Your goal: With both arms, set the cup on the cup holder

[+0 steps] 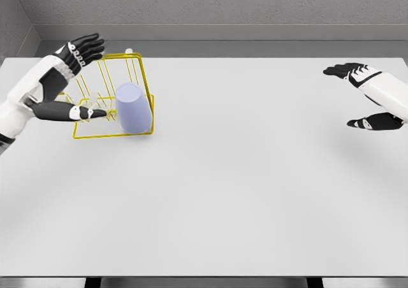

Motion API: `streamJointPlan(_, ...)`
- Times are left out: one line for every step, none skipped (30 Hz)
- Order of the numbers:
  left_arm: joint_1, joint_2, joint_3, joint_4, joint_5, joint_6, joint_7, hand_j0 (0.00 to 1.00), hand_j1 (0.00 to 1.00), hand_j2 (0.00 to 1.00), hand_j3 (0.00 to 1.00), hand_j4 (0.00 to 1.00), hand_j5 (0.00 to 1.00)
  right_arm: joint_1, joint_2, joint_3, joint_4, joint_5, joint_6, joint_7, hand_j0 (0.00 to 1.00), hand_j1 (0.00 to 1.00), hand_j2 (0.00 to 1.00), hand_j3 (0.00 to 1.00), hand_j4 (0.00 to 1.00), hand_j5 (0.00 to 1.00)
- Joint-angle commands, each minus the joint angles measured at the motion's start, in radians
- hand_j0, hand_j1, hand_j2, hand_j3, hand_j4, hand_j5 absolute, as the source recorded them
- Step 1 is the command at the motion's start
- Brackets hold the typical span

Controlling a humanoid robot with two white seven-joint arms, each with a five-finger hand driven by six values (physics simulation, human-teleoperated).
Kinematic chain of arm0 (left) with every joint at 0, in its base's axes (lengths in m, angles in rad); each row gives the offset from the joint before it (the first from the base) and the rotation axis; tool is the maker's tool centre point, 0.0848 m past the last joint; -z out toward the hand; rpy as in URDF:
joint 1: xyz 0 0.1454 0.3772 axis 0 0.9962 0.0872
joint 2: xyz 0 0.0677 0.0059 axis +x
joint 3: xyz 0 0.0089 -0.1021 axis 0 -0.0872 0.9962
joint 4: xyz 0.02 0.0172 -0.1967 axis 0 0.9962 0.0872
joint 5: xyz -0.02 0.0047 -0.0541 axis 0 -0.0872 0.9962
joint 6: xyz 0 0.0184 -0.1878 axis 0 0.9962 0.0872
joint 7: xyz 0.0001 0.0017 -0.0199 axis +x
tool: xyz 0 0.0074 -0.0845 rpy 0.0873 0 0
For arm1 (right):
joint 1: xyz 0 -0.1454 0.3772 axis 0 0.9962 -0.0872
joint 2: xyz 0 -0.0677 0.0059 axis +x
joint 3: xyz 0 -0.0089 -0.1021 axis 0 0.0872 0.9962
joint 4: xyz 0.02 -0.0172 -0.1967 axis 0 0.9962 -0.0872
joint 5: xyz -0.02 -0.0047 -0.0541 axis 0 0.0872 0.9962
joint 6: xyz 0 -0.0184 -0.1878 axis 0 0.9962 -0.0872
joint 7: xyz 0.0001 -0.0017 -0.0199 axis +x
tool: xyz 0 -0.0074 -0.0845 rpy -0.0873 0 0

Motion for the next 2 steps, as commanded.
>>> streamJointPlan(0.0, 0.037, 0.002, 0.0, 0.003, -0.032, 0.0, 1.0, 1.0, 1.0, 1.0, 1.0, 1.0, 0.0, -0.001, 0.0, 0.0, -0.007, 0.003, -0.001, 1.0, 1.0, 1.0, 1.0, 1.0, 1.0)
streamJointPlan(0.0, 0.043, 0.003, 0.002, 0.003, -0.032, 0.0, 1.0, 1.0, 1.0, 1.0, 1.0, 1.0, 0.0, -0.001, 0.0, 0.0, -0.007, 0.003, -0.001, 1.0, 1.0, 1.0, 1.0, 1.0, 1.0)
